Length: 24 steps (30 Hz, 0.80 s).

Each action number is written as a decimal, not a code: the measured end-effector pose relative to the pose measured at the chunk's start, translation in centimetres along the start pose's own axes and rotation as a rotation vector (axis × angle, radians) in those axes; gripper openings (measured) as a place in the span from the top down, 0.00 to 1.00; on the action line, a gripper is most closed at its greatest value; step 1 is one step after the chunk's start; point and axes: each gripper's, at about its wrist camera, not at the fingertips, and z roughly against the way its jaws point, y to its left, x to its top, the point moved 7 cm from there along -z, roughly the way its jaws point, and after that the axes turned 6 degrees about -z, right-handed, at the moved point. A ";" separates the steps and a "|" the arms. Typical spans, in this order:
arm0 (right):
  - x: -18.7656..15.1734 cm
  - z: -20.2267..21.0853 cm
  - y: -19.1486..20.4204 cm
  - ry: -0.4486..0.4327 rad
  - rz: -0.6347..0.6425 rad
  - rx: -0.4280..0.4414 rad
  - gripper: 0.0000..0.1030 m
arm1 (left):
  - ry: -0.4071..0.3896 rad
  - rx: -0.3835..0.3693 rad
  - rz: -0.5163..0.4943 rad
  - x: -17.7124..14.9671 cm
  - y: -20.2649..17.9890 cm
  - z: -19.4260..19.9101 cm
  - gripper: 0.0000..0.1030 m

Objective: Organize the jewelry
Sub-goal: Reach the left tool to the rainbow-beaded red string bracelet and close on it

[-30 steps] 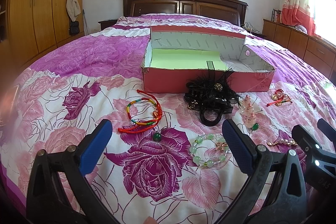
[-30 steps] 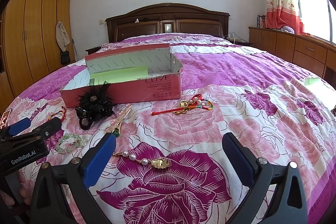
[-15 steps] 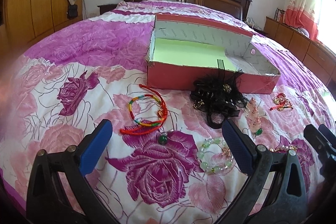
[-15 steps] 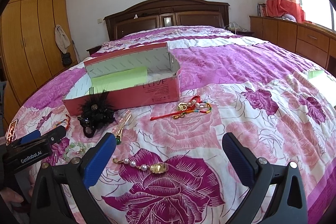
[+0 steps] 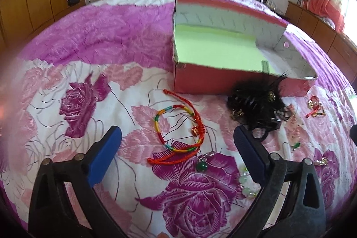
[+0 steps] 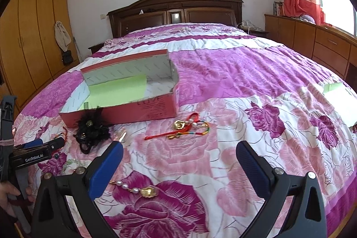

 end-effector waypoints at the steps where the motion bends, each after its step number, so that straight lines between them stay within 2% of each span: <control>1: 0.0 -0.1 -0.2 0.004 -0.005 -0.003 0.00 | 0.015 -0.001 -0.001 0.0 0.1 -0.4 0.12; 7: -0.3 -1.1 -1.4 0.034 -0.031 -0.013 0.00 | 0.076 0.030 -0.024 -0.2 0.4 -2.2 0.28; 16: -0.4 -2.4 -2.6 0.074 -0.080 -0.041 0.00 | 0.142 0.048 -0.049 -0.6 0.5 -3.8 0.26; 19: 0.0 -2.9 -3.0 0.087 -0.086 -0.043 0.01 | 0.131 0.039 -0.044 -0.3 0.5 -3.8 0.29; 20: 0.1 -3.1 -3.1 0.094 -0.086 -0.042 0.02 | 0.121 0.037 -0.043 -0.2 0.6 -3.6 0.31; 23: 0.5 -3.9 -3.4 0.124 -0.090 -0.036 0.10 | 0.093 0.042 -0.042 -0.1 0.7 -3.0 0.48; 24: 0.6 -4.1 -3.5 0.131 -0.094 -0.032 0.13 | 0.086 0.045 -0.041 -0.1 0.9 -2.8 0.58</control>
